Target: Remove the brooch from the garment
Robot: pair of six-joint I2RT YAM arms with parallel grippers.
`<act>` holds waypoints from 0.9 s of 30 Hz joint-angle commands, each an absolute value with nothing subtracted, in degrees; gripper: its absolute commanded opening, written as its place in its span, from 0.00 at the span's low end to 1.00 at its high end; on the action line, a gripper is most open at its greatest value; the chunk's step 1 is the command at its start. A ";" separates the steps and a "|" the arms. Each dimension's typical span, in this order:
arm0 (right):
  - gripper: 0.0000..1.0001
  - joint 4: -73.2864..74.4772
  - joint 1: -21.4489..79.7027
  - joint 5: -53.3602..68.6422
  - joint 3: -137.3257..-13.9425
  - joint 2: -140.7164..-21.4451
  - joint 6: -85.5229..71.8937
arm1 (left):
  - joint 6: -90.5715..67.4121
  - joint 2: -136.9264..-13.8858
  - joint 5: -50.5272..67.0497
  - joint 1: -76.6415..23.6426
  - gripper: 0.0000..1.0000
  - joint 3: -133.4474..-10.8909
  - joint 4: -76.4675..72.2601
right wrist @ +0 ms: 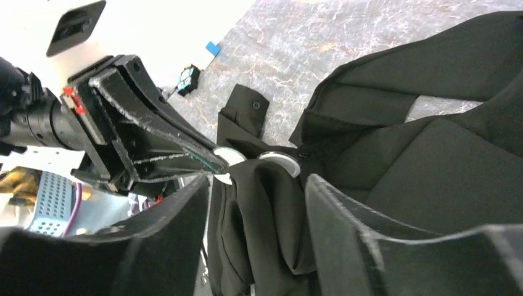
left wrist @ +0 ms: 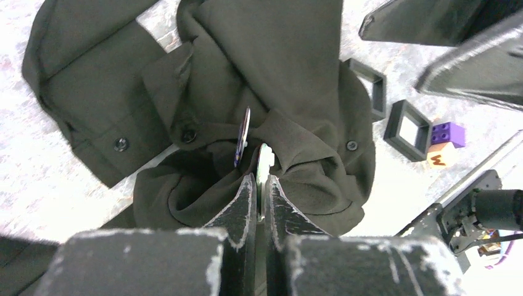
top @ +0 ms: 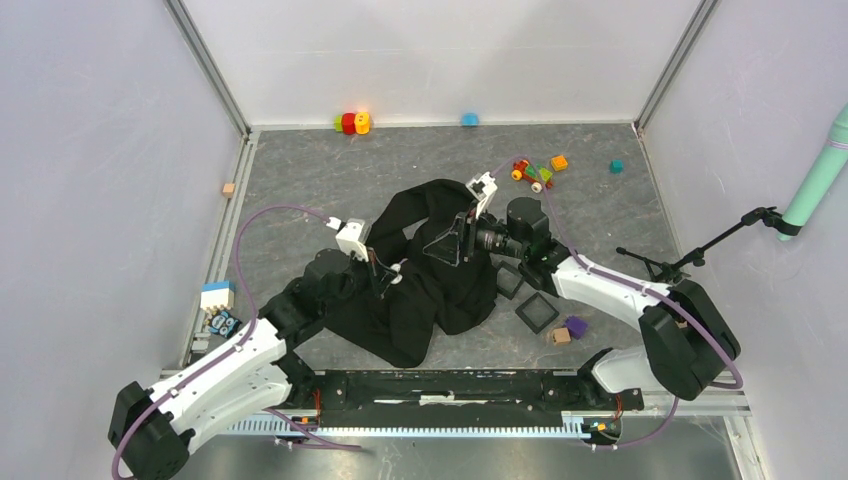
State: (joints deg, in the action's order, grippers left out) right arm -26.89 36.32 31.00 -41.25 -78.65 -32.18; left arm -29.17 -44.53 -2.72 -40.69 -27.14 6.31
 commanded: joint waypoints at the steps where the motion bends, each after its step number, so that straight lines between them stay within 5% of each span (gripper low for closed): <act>1: 0.68 -28.53 37.18 35.44 -42.85 -78.93 -28.62 | -31.12 -45.70 -5.79 -40.40 0.02 -32.37 12.74; 12: 0.60 -26.63 47.38 28.83 -40.10 -80.76 -16.59 | -26.94 -53.55 -0.99 -40.43 0.02 -50.55 35.96; 20: 0.07 -26.28 46.70 18.11 -44.74 -86.62 -20.62 | -23.89 -55.45 -0.37 -40.45 0.02 -54.41 41.92; 27: 0.00 -35.17 39.72 9.79 -41.94 -87.43 -32.44 | -26.36 -50.99 4.06 -40.43 0.02 -46.04 31.03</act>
